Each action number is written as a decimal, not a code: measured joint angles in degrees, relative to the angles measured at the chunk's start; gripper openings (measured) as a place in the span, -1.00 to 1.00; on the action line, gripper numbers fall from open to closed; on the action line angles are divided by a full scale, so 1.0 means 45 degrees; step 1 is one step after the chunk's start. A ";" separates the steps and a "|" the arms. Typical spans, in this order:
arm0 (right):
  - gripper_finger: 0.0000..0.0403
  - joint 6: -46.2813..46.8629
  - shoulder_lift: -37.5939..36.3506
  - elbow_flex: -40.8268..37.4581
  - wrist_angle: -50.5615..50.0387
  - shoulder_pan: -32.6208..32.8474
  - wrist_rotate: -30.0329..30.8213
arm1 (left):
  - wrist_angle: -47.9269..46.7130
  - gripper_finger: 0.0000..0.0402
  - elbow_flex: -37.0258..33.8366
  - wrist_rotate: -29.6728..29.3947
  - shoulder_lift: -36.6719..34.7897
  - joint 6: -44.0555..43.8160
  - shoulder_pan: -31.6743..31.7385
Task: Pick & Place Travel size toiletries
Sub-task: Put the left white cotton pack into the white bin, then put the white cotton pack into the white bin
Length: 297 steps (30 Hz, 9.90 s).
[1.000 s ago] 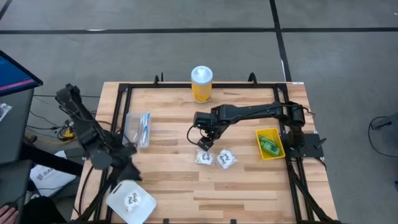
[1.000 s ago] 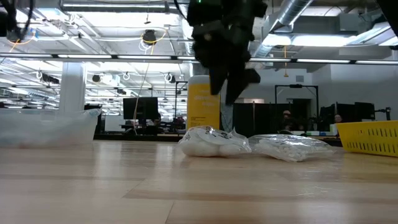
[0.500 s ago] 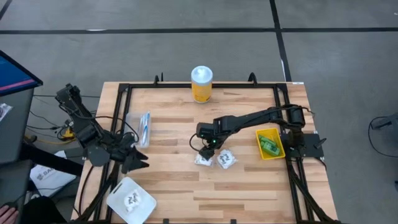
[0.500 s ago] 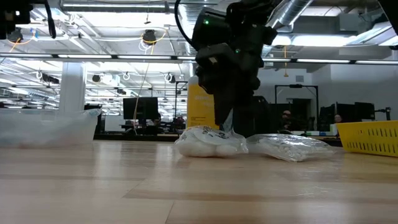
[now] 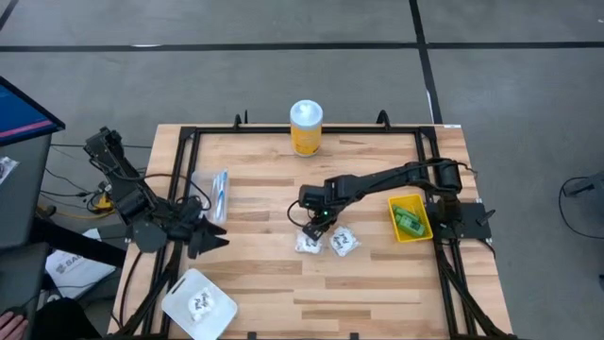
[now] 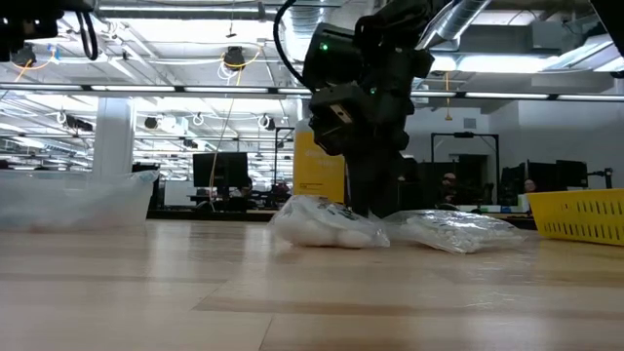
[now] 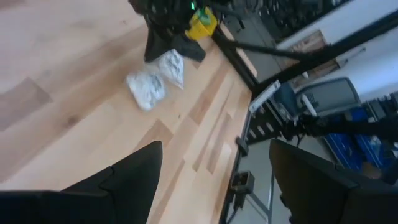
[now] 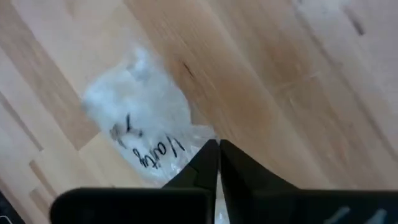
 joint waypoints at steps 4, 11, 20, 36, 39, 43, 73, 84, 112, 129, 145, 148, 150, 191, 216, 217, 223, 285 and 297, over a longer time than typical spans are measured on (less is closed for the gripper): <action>-0.98 -0.0085 0.0000 0.0004 0.0237 0.0015 0.0059 | 0.0003 0.45 0.0000 -0.1292 0.0000 0.0007 0.0000; -1.00 -0.0223 -0.0622 0.0356 0.0459 -0.0073 0.0367 | 0.0041 0.45 -0.0005 -0.2099 0.0000 0.0358 0.0222; -1.00 -0.0463 -0.1289 0.1931 0.0470 0.0395 0.0914 | 0.2668 0.45 -0.0010 0.0080 0.0160 0.5613 0.2126; -1.00 -0.1235 -0.1273 0.4245 0.0089 0.1641 0.0873 | 0.7640 0.59 -0.0010 0.7794 0.4427 1.4813 0.6759; -1.00 -0.1235 -0.1263 0.4295 -0.0006 0.1851 0.0868 | 0.8081 0.63 -0.0010 0.8025 0.5146 1.5393 0.7115; -1.00 -0.1233 -0.1263 0.4375 0.0042 0.2136 0.0866 | 0.8491 0.66 -0.0010 0.8318 0.5863 1.5424 0.7668; -1.00 -0.1560 -0.1258 0.4371 0.0205 0.2696 0.0623 | 1.1807 -0.38 -0.0005 1.1903 0.8587 1.5361 0.8519; -1.00 -0.1944 -0.1258 0.4366 0.0198 0.2691 0.0623 | 1.1840 -0.97 -0.0005 1.1880 0.8586 1.5643 0.8602; -0.42 -0.2756 -0.5878 0.4366 -0.4414 0.3977 0.2832 | 0.7649 -1.00 0.0015 1.1683 0.3092 0.6563 0.4606; -0.33 -0.0974 -0.4391 0.4349 -0.6758 0.4744 0.5351 | 0.3505 -0.96 -0.0476 0.9356 0.4652 0.0596 -0.0850; 0.31 -0.0996 -0.1183 0.3829 -0.8544 0.4171 0.5343 | 0.3665 0.05 -0.1107 1.0578 0.4607 -0.0095 -0.0912; 0.31 -0.1955 -0.1235 0.3169 -0.7289 0.3971 0.5325 | 0.3676 0.26 -0.1107 1.0709 0.4311 -0.0388 -0.0913; 0.31 -0.2717 -0.1285 0.2846 -0.5901 0.3759 0.5256 | 0.3667 0.35 -0.1107 1.0719 0.4131 -0.0461 -0.0913; 0.24 -1.0026 0.2556 0.2782 -0.5256 0.1094 0.1396 | 0.5710 0.43 -0.1093 0.4643 0.0821 -0.0906 0.0296; -0.97 -0.9250 0.0275 0.2719 -0.4692 0.0995 0.1288 | 0.5691 0.43 -0.1093 -0.0786 0.0835 0.1633 0.1439; -0.99 -0.9217 -0.0002 0.2719 -0.4629 0.1025 0.1324 | 0.5692 0.43 -0.1093 -0.0792 0.0835 0.2188 0.1658; -0.99 -0.8083 -0.1938 0.2724 -0.3767 0.1225 0.1337 | 0.5835 0.43 -0.1098 -0.0788 0.1155 0.4890 0.2895; -0.87 -0.5877 -0.3337 0.2743 0.2824 0.1916 0.2261 | 1.4288 -0.86 -0.1083 0.6170 0.7484 0.9896 0.7849; -0.06 -0.5804 -0.4101 0.3692 0.1522 0.1943 0.1278 | 1.4234 -0.90 -0.1083 0.8165 0.7485 0.8517 0.7076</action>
